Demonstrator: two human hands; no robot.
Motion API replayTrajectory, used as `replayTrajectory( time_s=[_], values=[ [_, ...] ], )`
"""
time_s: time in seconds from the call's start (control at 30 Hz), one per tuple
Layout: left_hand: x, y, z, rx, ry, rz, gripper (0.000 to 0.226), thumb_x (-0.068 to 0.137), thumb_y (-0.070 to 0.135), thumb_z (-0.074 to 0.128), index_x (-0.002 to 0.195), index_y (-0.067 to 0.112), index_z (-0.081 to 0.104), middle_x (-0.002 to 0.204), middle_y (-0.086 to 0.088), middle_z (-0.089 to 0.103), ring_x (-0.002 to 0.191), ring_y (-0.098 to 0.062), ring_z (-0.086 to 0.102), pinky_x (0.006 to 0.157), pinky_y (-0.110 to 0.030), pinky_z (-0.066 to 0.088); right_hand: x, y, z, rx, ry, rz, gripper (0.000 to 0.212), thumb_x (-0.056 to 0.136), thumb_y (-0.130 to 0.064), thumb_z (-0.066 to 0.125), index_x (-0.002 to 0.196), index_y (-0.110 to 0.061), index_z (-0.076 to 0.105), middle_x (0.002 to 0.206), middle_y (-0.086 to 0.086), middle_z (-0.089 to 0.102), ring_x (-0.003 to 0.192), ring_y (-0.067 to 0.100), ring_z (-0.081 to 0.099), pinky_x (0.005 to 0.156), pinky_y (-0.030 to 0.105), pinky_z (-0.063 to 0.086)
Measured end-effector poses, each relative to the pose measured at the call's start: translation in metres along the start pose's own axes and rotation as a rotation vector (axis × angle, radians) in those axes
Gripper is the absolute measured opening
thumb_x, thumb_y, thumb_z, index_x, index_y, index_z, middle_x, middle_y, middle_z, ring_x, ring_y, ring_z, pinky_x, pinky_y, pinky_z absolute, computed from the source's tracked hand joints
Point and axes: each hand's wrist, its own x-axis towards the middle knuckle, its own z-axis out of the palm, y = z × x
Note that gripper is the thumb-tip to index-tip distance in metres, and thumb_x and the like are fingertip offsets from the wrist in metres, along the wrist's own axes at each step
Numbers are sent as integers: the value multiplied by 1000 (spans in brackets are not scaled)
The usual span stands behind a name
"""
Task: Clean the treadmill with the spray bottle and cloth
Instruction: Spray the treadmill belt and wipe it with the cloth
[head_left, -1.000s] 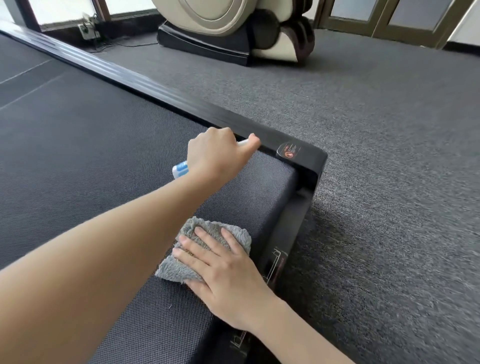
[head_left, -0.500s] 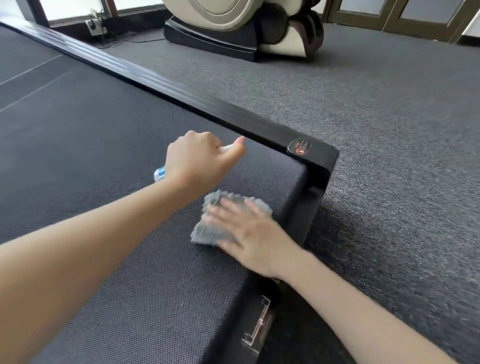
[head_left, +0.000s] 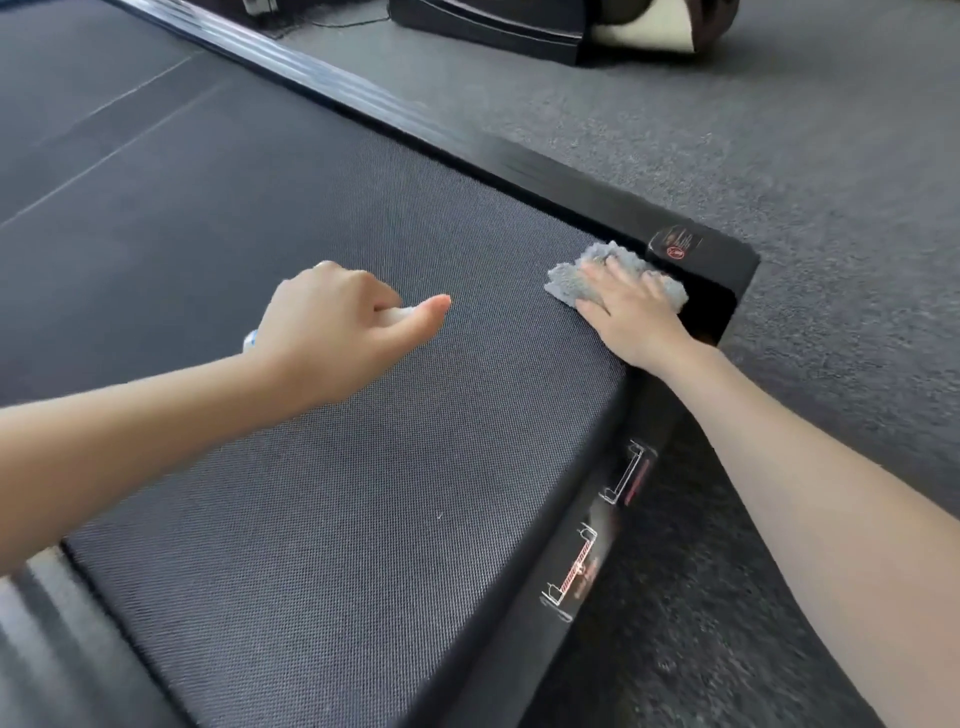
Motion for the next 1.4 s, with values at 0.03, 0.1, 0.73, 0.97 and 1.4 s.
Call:
replayTrajectory(
  time_s=[0.03,0.1,0.73,0.97,1.4],
  values=[
    [-8,-1,-3,-11,-14,2,62,74,72,23,51,14,20,42,3,21,40,-15,20,45,-27,19,-10,-13,7,-1,-8,-79,51,103,-34,32,151,-24,19,159,-3,11,146,12,2,116,34,-4],
    [-27,-4,-6,-3,-50,28,63,75,72,23,49,14,22,42,4,22,40,-15,21,45,-26,19,-32,-37,24,2,1,-247,52,102,-35,34,150,-25,19,159,-5,13,146,10,2,116,34,-5],
    [-132,-24,-17,49,-109,104,66,73,69,20,50,8,34,45,-5,38,47,-25,35,48,-29,22,-61,-85,37,-41,-80,-262,51,103,-34,32,151,-24,17,159,-2,11,147,14,1,116,37,-5],
    [-128,-25,-38,-5,-41,89,65,81,68,25,48,12,26,43,-1,23,45,-23,23,45,-32,23,-171,-156,87,-111,-190,-950,56,95,-43,29,148,-28,26,156,-10,19,146,12,5,118,39,-1],
    [-139,-19,-23,33,-188,164,68,80,72,25,49,11,28,42,0,34,43,-24,35,47,-30,31,-91,-58,51,-45,-26,-282,57,99,-41,34,151,-21,20,159,1,17,147,13,6,119,40,-2]
  ],
)
